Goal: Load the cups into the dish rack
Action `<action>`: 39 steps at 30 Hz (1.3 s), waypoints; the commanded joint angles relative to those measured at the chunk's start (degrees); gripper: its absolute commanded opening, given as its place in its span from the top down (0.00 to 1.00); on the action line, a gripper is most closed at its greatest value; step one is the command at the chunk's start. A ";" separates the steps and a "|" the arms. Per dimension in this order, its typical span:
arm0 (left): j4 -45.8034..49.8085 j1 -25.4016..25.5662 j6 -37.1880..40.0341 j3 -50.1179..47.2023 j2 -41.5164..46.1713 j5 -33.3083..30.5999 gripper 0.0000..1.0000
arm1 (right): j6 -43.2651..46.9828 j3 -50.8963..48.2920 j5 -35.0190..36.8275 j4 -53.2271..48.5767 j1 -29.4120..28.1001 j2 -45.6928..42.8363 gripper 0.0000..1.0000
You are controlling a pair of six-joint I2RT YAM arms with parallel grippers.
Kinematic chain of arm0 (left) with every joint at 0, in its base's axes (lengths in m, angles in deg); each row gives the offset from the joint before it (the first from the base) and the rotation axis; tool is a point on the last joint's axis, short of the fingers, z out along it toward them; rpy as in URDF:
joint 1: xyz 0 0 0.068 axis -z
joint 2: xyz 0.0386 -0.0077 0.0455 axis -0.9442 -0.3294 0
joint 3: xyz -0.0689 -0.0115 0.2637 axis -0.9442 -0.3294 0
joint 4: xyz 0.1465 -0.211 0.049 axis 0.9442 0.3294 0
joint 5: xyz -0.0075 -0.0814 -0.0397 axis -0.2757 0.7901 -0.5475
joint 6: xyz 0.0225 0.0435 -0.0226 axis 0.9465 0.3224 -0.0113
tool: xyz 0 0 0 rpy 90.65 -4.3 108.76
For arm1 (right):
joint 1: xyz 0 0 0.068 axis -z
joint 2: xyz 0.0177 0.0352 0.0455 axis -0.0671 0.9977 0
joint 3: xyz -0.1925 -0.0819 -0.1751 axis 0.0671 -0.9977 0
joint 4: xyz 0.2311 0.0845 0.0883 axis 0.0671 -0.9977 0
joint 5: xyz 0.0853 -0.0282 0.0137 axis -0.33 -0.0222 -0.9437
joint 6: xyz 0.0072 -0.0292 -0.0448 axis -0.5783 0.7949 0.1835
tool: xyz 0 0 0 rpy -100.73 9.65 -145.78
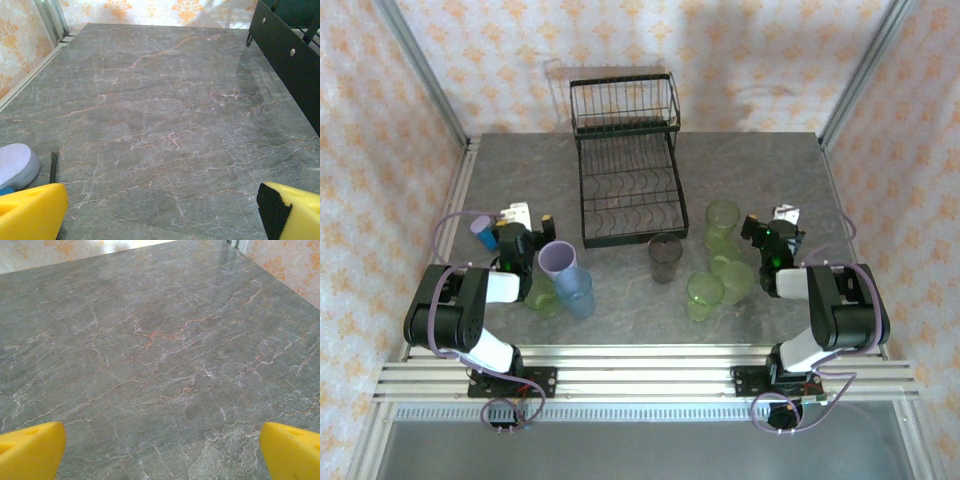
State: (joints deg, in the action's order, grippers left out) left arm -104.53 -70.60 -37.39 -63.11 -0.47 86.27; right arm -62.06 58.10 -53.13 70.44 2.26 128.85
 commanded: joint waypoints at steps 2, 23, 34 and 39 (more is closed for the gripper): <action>0.18 -0.08 1.03 0.74 0.25 0.51 0.00 | 0.73 0.99 0.29 -0.07 -0.17 0.02 0.01; 0.18 -0.08 1.01 0.74 0.19 0.50 0.00 | 0.62 0.95 0.14 -0.18 -0.09 -0.07 0.01; 0.27 -0.10 0.93 0.74 0.23 0.50 0.00 | -2.73 11.85 3.77 -30.06 0.77 -16.73 0.01; 2.88 -0.12 0.67 0.51 4.45 -0.53 0.00 | -5.16 20.15 0.06 -47.09 0.97 -25.22 0.01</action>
State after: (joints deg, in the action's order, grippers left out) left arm -103.78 -70.60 -37.41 -63.11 0.18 86.24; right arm -64.80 74.37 -51.87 38.05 2.92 107.19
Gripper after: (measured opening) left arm 0.997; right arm 0.993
